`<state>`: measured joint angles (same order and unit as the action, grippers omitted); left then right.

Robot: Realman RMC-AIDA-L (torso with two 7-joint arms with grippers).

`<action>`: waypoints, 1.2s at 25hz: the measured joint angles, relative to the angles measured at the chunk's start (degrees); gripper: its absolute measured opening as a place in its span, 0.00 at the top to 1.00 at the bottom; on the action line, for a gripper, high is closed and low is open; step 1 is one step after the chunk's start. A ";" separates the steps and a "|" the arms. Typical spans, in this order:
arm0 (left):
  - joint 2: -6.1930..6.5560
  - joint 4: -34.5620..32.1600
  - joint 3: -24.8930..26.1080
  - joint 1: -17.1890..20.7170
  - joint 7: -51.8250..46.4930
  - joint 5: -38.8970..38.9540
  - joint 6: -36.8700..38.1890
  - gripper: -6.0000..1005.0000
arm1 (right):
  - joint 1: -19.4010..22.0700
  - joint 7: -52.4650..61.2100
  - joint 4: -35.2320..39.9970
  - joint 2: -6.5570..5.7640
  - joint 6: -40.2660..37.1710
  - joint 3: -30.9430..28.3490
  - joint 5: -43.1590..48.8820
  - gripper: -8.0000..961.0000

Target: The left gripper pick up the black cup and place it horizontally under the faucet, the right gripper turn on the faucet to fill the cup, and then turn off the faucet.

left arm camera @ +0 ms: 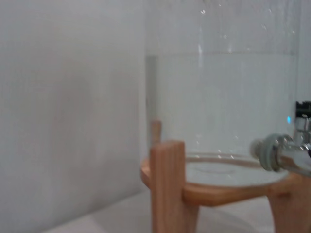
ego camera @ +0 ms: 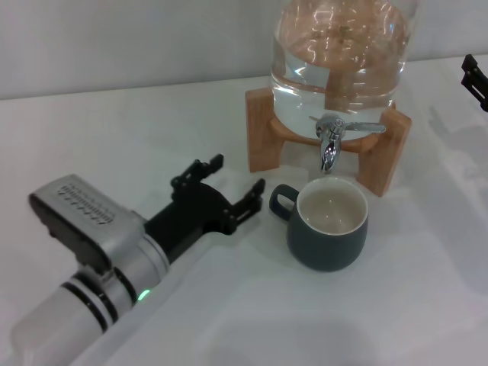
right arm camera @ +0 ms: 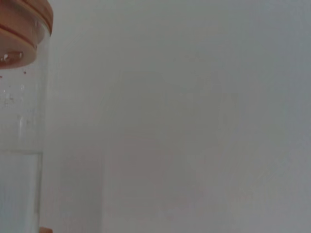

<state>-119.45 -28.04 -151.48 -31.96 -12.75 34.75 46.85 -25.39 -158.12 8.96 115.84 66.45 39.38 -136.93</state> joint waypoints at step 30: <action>-0.15 7.02 24.83 6.32 2.13 9.26 8.00 0.21 | 10.89 27.62 10.31 -3.66 18.60 8.17 12.80 0.14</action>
<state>-119.60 -21.02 -126.64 -25.64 -10.61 44.01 54.85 -14.51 -130.49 19.27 112.19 85.06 47.55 -124.12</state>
